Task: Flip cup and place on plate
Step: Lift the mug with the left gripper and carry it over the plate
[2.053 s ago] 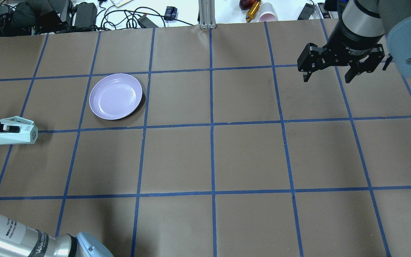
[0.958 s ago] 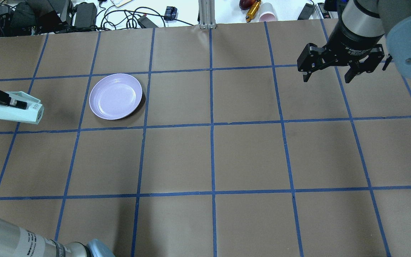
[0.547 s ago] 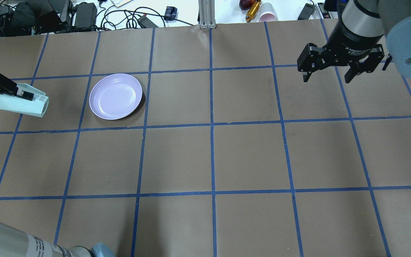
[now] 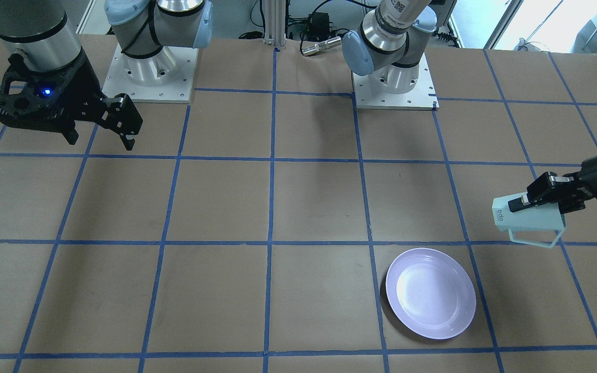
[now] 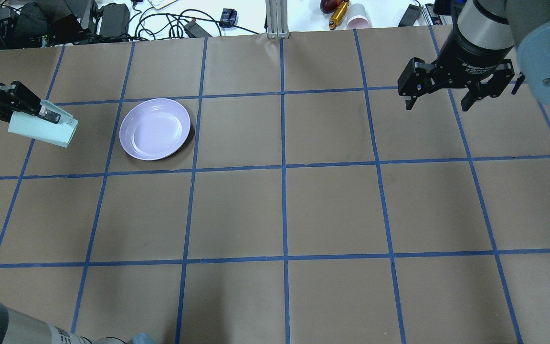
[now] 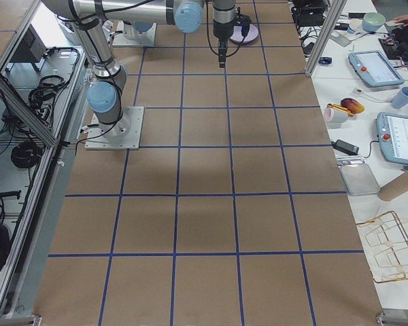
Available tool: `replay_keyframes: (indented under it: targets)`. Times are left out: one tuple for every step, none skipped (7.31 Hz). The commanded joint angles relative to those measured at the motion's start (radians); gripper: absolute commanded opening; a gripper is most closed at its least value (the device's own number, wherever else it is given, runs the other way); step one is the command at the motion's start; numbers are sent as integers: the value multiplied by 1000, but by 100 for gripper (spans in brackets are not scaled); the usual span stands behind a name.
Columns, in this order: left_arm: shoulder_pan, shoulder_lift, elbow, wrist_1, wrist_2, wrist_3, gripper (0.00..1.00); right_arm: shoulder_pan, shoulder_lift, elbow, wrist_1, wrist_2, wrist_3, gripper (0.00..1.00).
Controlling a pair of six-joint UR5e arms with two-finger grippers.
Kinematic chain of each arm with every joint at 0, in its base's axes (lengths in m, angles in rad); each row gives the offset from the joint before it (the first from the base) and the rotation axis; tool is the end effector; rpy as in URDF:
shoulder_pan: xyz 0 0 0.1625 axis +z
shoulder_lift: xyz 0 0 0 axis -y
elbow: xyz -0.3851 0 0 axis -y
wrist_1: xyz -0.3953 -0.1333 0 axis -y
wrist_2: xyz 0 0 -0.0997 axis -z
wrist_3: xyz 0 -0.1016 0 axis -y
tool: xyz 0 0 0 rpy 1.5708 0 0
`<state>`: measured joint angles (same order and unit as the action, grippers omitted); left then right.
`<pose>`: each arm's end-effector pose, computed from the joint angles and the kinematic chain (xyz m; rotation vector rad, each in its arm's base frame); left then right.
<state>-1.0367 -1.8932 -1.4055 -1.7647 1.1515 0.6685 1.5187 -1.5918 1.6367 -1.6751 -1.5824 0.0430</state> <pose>0.1419 -0.5831 0.3445 -0.0767 -2.6020 -0.0673 0.1063 -0.4986 0.4343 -0.1492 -3.1248 0.0929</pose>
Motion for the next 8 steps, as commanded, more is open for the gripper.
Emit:
replay_keyframes:
  targets:
    - [-112,16,0,82,34,-166,0,0,0,0,0,1,0,100]
    - [-165,14,-1,138,83,-216,0,0,1,0,0,1,0,100]
    - [-221,10,-1,187,168,-252,0,0,0,0,0,1,0,100]
    - [-268,9,-6,232,192,-254,0,0,0,0,0,1,0,100]
    - [-308,2,-21,296,306,-256,0,0,1,0,0,1,0,100]
    - [-351,3,-36,357,362,-254,0,0,0,0,0,-1,0,100]
    - [-371,-3,-41,390,407,-254,0,0,1,0,0,1,0,100]
    - [-385,-1,-46,413,424,-254,0,0,1,0,0,1,0,100]
